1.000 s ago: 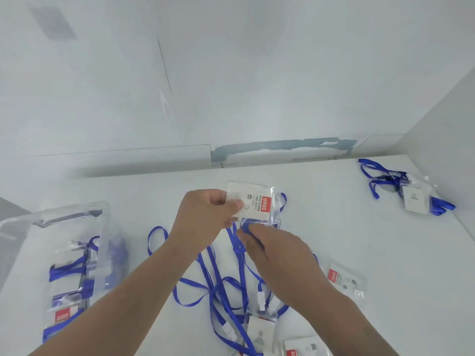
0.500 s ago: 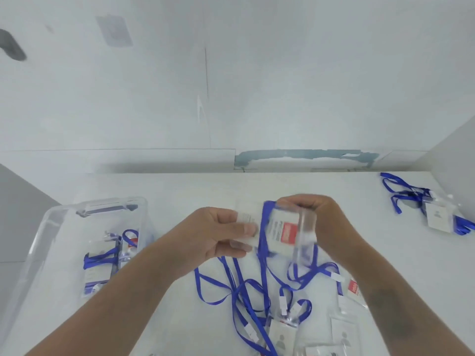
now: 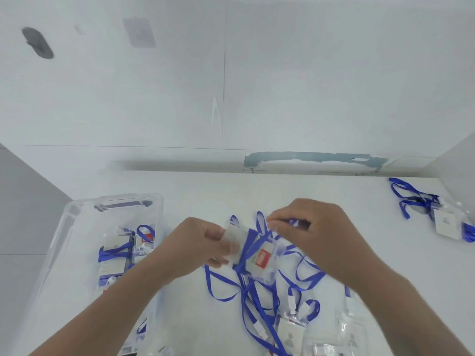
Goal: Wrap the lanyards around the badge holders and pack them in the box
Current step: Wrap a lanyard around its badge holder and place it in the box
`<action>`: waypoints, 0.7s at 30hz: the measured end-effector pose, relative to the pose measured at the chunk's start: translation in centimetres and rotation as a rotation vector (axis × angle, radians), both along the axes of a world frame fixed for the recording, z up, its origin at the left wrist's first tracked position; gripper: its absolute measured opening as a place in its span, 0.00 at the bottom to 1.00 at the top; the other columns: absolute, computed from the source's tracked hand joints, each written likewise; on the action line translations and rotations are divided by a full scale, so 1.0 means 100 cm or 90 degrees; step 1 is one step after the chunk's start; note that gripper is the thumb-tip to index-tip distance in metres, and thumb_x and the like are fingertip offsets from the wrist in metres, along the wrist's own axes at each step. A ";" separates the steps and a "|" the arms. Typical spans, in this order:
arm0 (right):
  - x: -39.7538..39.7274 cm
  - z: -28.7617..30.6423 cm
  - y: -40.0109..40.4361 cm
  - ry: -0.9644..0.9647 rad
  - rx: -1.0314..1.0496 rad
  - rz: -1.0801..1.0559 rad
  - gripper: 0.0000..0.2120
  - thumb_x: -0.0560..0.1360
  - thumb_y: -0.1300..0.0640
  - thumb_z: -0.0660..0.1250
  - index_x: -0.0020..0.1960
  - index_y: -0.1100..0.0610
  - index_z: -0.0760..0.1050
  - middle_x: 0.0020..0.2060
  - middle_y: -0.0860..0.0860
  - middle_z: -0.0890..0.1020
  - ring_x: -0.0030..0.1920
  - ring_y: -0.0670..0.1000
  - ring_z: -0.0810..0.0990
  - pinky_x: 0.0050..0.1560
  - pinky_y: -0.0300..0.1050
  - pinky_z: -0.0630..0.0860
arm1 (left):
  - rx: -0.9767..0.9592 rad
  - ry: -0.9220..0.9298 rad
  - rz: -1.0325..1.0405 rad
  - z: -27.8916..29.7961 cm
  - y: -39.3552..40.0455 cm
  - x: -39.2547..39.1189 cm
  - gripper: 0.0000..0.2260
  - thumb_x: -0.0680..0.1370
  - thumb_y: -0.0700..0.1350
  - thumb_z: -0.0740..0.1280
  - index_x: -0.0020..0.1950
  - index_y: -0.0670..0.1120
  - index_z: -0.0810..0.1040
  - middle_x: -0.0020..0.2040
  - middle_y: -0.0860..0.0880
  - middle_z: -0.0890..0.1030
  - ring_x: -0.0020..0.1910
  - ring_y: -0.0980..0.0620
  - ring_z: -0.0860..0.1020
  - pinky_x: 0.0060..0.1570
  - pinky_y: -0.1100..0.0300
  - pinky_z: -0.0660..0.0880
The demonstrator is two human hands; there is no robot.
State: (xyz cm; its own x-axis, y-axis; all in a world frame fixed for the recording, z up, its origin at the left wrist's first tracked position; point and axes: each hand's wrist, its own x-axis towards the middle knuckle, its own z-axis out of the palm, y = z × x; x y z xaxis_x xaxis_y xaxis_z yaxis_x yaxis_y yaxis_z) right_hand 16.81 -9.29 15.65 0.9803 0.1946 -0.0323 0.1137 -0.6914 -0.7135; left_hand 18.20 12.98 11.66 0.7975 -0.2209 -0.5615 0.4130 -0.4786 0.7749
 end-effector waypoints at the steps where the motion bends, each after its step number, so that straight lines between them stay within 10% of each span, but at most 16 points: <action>1: 0.006 0.003 -0.003 0.040 0.052 -0.009 0.03 0.74 0.51 0.72 0.43 0.43 0.84 0.39 0.38 0.84 0.39 0.40 0.80 0.42 0.30 0.74 | -0.047 0.038 -0.026 0.004 0.001 -0.003 0.03 0.75 0.42 0.73 0.43 0.48 0.86 0.40 0.49 0.87 0.41 0.51 0.85 0.46 0.59 0.82; 10: -0.007 -0.036 0.035 0.261 0.289 -0.185 0.17 0.76 0.68 0.65 0.36 0.51 0.82 0.23 0.43 0.79 0.23 0.41 0.73 0.27 0.30 0.69 | -0.382 0.151 0.196 0.014 0.009 -0.008 0.05 0.69 0.42 0.73 0.41 0.43 0.86 0.41 0.46 0.86 0.35 0.53 0.83 0.37 0.63 0.81; 13: -0.022 -0.048 0.057 0.236 0.208 -0.156 0.11 0.79 0.56 0.65 0.40 0.52 0.82 0.21 0.42 0.73 0.21 0.43 0.63 0.25 0.31 0.64 | -0.336 0.131 0.321 0.003 0.008 -0.007 0.10 0.73 0.42 0.73 0.52 0.41 0.83 0.43 0.46 0.86 0.38 0.53 0.84 0.40 0.60 0.81; 17: -0.031 -0.050 0.069 0.117 -0.044 -0.024 0.12 0.82 0.47 0.58 0.60 0.44 0.78 0.44 0.37 0.81 0.43 0.39 0.78 0.46 0.31 0.73 | -0.204 0.064 0.427 -0.010 0.011 -0.007 0.10 0.73 0.43 0.75 0.53 0.42 0.83 0.43 0.47 0.87 0.40 0.52 0.86 0.45 0.57 0.83; 21: -0.027 -0.021 0.063 0.018 -0.178 0.075 0.12 0.80 0.44 0.60 0.61 0.40 0.78 0.50 0.37 0.80 0.49 0.39 0.76 0.52 0.31 0.72 | -0.040 -0.049 0.296 -0.011 0.022 -0.008 0.05 0.75 0.44 0.73 0.49 0.45 0.85 0.37 0.51 0.86 0.37 0.54 0.85 0.43 0.59 0.83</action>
